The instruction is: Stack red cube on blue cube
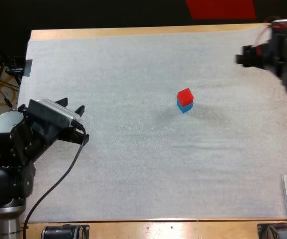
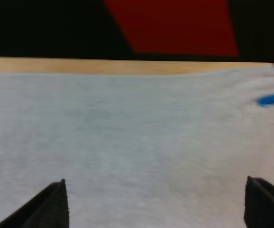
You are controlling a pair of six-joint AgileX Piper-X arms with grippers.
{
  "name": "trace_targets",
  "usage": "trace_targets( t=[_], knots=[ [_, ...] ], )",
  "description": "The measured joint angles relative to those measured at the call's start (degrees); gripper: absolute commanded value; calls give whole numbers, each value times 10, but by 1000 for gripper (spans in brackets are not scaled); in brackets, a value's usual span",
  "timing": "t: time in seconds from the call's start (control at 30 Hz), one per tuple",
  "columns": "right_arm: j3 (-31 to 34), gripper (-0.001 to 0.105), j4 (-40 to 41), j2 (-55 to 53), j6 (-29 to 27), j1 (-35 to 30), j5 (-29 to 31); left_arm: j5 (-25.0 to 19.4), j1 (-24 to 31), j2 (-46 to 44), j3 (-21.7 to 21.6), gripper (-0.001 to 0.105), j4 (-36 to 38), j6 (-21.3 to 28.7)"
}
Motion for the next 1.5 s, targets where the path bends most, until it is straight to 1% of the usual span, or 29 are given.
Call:
trace_targets(
  t=[0.17, 0.23, 0.3, 0.4, 0.57, 0.6, 0.77, 0.83, 0.87, 0.93, 1.0, 1.07, 1.13, 1.17, 1.23, 1.33, 1.4, 1.5],
  knots=[
    [0, 73, 41, -55, -27, -64, -19, 0, 9, 0, 0, 44, -2, 0],
    [1, 73, 62, -87, -46, -88, -32, 8, 9, -1, 0, 44, 2, 0],
    [8, 73, 66, -113, -59, -97, -36, 14, 9, -6, -1, 44, 8, -1],
    [34, 73, 67, -168, -64, -103, -39, 14, 9, -20, -1, 44, 15, -1],
    [112, 73, 68, -268, -67, -103, -41, 14, 9, -64, -1, 44, 18, -1],
    [136, 73, 68, -295, -67, -103, -41, 14, 9, -79, -1, 44, 20, -1],
    [234, 73, 71, -402, -68, -103, -42, 14, 9, -145, 3, 44, 42, 21],
    [281, 73, 72, -452, -68, -103, -41, 14, 9, -188, 18, 44, 44, 21],
    [294, 73, 71, -466, -68, -103, -41, 14, 9, -200, 23, 44, 45, 21],
    [342, 73, 73, -522, -68, -103, -41, 14, 9, -245, 52, 44, 47, 21],
    [368, 73, 73, -560, -68, -103, -44, 14, 9, -284, 73, 44, 50, 18],
    [393, 73, 73, -602, -66, -103, -54, -1, 9, -321, 96, 44, 50, 7],
    [415, 73, 73, -652, -55, -103, -64, -38, 9, -363, 118, 44, 56, -10],
    [421, 73, 73, -664, -52, -103, -66, -44, 9, -374, 122, 44, 59, -12],
    [439, 73, 73, -709, -42, -103, -76, -72, 9, -410, 135, 44, 66, -13],
    [448, 73, 82, -755, -42, -103, -78, -93, 9, -439, 137, 44, 91, -13],
    [448, 73, 96, -777, -45, -103, -79, -103, 9, -441, 137, 44, 110, -13],
    [448, 73, 134, -818, -67, -103, -81, -120, 9, -441, 138, 44, 153, -13]
  ],
)
